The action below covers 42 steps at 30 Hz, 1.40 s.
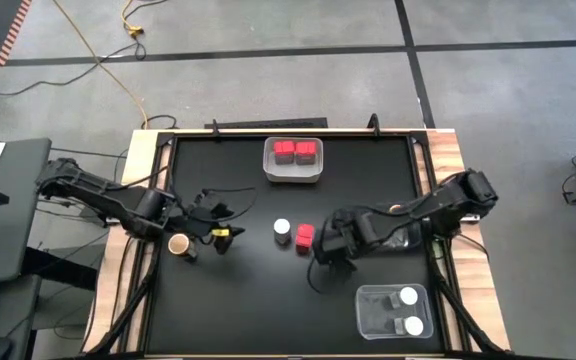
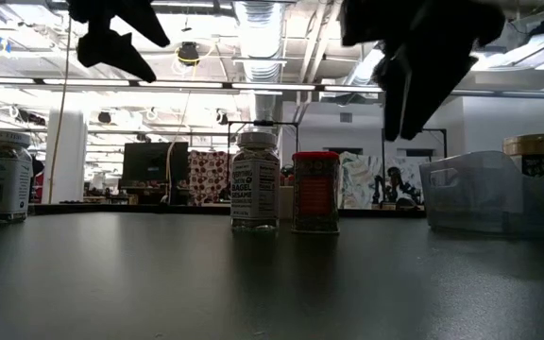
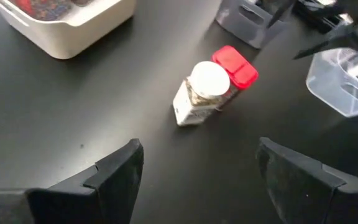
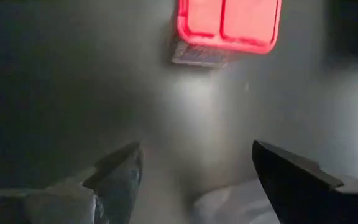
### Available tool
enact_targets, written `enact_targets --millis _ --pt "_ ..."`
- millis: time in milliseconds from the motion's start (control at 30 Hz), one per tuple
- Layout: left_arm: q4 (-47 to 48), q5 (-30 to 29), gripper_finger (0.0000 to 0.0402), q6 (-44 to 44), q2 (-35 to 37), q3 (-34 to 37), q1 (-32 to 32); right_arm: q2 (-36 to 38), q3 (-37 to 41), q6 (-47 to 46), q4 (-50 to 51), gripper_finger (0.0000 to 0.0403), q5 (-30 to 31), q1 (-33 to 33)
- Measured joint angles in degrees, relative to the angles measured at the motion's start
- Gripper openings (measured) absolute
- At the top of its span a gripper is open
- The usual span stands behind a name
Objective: Sort spices by type
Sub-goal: Put the red seasoning can into the gray bin
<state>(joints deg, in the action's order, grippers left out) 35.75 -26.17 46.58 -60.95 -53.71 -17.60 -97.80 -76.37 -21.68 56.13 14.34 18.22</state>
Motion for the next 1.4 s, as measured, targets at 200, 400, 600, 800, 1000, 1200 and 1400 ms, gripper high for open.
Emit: enact_targets --millis 200,400,600,800,1000,1200,1400 --pt "0.0 0.0 0.0295 1.1 0.0 0.0 2.4 1.2 0.5 15.4 -0.9 0.0330 -1.0 -5.0" --pt "-0.1 0.0 0.0295 2.5 0.0 0.0 3.6 3.9 0.5 30.6 -3.0 0.0330 -0.9 -11.1" --pt "-0.1 -0.6 0.0295 3.2 0.0 0.1 4.2 3.7 0.5 48.6 -6.4 0.0330 -7.9 -14.3" --pt "-0.1 -1.3 0.0295 5.1 0.0 0.1 4.2 2.8 0.5 68.4 -8.7 0.0329 -10.0 -12.9" --pt "-0.1 -1.4 0.0295 5.3 -0.1 0.1 4.2 1.9 0.4 82.5 -13.6 0.0323 -10.5 -11.5" --pt "-0.3 -1.6 0.0295 5.3 -0.1 0.1 4.2 -2.2 0.1 83.5 -14.2 0.0317 -10.7 -10.5" --pt "-0.3 -1.6 0.0295 5.3 -0.1 0.1 4.2 -6.1 -3.3 83.2 -14.1 0.0317 -10.6 -10.1"
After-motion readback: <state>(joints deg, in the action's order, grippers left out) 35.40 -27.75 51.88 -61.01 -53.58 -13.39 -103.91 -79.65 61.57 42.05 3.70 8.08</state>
